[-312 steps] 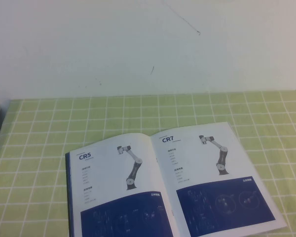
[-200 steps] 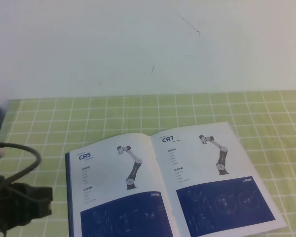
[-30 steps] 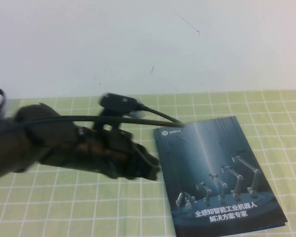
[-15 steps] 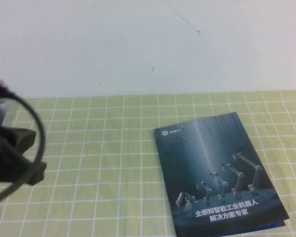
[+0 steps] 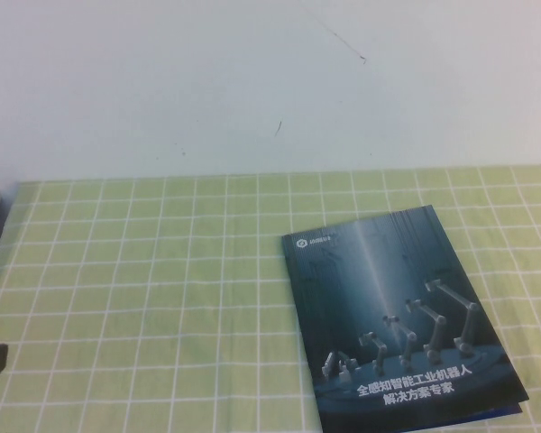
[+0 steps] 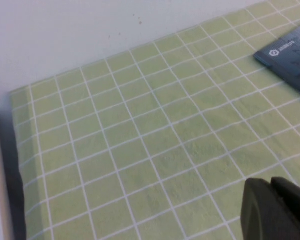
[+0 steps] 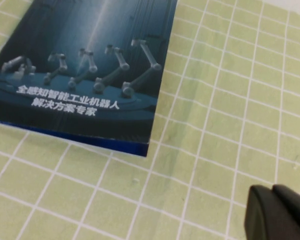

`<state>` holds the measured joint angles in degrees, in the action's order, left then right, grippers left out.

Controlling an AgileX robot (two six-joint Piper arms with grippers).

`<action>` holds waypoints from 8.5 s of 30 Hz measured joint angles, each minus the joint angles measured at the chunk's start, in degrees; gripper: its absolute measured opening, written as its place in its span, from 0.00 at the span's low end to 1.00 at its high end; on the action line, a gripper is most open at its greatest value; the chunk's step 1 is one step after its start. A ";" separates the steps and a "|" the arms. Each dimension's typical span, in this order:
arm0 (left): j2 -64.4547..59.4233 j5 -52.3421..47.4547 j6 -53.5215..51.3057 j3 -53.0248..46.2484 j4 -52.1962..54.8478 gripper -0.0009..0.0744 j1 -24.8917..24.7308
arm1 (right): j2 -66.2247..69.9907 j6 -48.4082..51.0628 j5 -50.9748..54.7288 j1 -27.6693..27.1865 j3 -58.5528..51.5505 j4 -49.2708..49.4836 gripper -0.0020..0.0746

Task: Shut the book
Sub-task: 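Close the open booklet and leave it lying on the table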

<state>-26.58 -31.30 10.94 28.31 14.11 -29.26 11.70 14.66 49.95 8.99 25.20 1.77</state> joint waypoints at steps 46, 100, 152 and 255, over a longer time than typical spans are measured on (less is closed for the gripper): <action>27.35 9.94 -2.13 -28.68 -16.09 0.01 19.09 | -0.35 0.00 -1.38 0.00 -0.28 1.75 0.02; 27.35 11.59 -13.77 -28.90 -19.08 0.01 17.88 | -9.72 0.00 -23.24 -11.12 -13.77 1.18 0.02; 27.35 11.59 -13.77 -28.90 -19.08 0.01 17.88 | -12.35 -10.35 -29.99 -11.31 -26.34 -0.99 0.02; 27.44 11.74 -13.79 -28.90 -19.26 0.01 24.47 | -12.35 -10.35 -29.99 -11.31 -26.34 -1.27 0.02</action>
